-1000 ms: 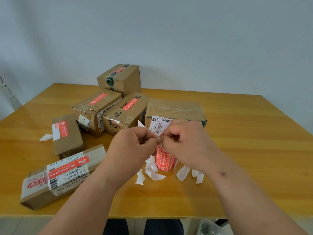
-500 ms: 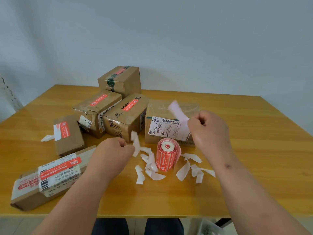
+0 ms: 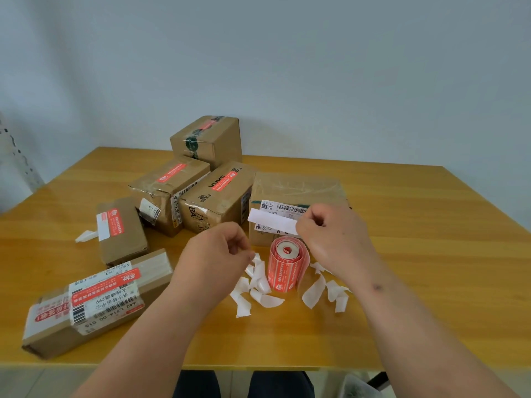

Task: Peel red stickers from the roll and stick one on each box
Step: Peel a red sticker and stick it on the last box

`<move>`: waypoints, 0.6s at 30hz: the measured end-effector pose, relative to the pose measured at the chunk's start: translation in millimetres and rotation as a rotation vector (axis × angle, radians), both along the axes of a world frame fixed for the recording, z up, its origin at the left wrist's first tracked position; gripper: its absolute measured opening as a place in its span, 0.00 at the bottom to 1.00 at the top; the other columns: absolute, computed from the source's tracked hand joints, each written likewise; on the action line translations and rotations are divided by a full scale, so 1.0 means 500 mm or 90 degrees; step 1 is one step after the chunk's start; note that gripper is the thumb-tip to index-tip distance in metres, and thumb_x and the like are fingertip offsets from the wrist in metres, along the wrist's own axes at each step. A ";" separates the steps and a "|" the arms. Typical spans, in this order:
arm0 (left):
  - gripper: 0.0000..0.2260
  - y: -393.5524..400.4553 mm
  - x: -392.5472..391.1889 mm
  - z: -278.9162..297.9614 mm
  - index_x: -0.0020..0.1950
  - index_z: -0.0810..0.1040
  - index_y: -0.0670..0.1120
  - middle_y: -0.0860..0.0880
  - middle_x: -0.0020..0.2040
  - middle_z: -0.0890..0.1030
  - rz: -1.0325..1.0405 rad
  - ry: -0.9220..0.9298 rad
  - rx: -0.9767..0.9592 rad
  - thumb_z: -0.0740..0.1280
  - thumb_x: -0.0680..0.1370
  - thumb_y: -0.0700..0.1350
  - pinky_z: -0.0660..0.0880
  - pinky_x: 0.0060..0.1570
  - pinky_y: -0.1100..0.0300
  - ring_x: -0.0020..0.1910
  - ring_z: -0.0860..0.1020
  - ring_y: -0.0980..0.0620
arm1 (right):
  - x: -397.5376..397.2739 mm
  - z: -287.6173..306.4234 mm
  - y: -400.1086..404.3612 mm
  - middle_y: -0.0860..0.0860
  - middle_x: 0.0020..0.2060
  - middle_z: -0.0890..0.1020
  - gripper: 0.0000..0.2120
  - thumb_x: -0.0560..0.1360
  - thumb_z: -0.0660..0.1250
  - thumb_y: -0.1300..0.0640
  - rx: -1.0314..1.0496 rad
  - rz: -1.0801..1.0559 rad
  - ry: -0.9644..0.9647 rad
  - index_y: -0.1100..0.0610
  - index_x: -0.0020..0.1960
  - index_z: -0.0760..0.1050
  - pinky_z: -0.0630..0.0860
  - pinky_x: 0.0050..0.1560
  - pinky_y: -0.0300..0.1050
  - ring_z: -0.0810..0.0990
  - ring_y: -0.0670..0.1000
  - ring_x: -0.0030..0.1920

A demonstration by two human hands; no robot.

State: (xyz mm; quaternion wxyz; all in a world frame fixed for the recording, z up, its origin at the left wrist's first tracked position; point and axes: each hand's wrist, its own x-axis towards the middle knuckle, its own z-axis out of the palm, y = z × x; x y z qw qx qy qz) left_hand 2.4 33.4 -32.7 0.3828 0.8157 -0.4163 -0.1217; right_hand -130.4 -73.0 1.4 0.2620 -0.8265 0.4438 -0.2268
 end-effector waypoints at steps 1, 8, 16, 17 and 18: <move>0.07 0.002 -0.005 0.003 0.40 0.77 0.54 0.55 0.34 0.76 -0.001 -0.016 -0.070 0.73 0.74 0.44 0.71 0.33 0.65 0.33 0.73 0.57 | 0.001 0.002 0.002 0.44 0.27 0.74 0.12 0.74 0.59 0.55 0.002 0.003 -0.004 0.50 0.32 0.70 0.71 0.49 0.52 0.70 0.46 0.30; 0.12 -0.011 -0.021 -0.004 0.53 0.79 0.50 0.55 0.50 0.77 -0.089 -0.229 -0.202 0.76 0.71 0.44 0.77 0.48 0.50 0.49 0.76 0.53 | 0.013 0.018 0.022 0.42 0.25 0.74 0.11 0.74 0.62 0.55 0.089 0.075 -0.056 0.53 0.33 0.74 0.65 0.35 0.40 0.71 0.46 0.32; 0.05 -0.007 -0.021 0.026 0.43 0.81 0.49 0.51 0.39 0.84 0.024 0.347 -0.332 0.70 0.75 0.40 0.79 0.44 0.59 0.41 0.82 0.54 | 0.004 0.014 0.014 0.41 0.47 0.81 0.09 0.76 0.64 0.46 0.164 0.110 -0.140 0.45 0.53 0.79 0.74 0.43 0.36 0.79 0.40 0.47; 0.05 -0.009 -0.020 0.031 0.43 0.82 0.48 0.49 0.40 0.85 0.022 0.479 -0.358 0.70 0.75 0.38 0.79 0.45 0.58 0.42 0.82 0.52 | 0.006 0.009 0.014 0.40 0.48 0.81 0.10 0.76 0.65 0.45 0.179 0.124 -0.124 0.44 0.56 0.78 0.76 0.46 0.37 0.79 0.40 0.48; 0.05 -0.010 -0.019 0.034 0.43 0.81 0.47 0.46 0.42 0.85 0.017 0.574 -0.380 0.70 0.74 0.37 0.78 0.46 0.57 0.43 0.82 0.50 | 0.008 0.005 0.014 0.40 0.47 0.82 0.10 0.75 0.66 0.45 0.191 0.143 -0.110 0.44 0.54 0.79 0.76 0.47 0.38 0.80 0.41 0.47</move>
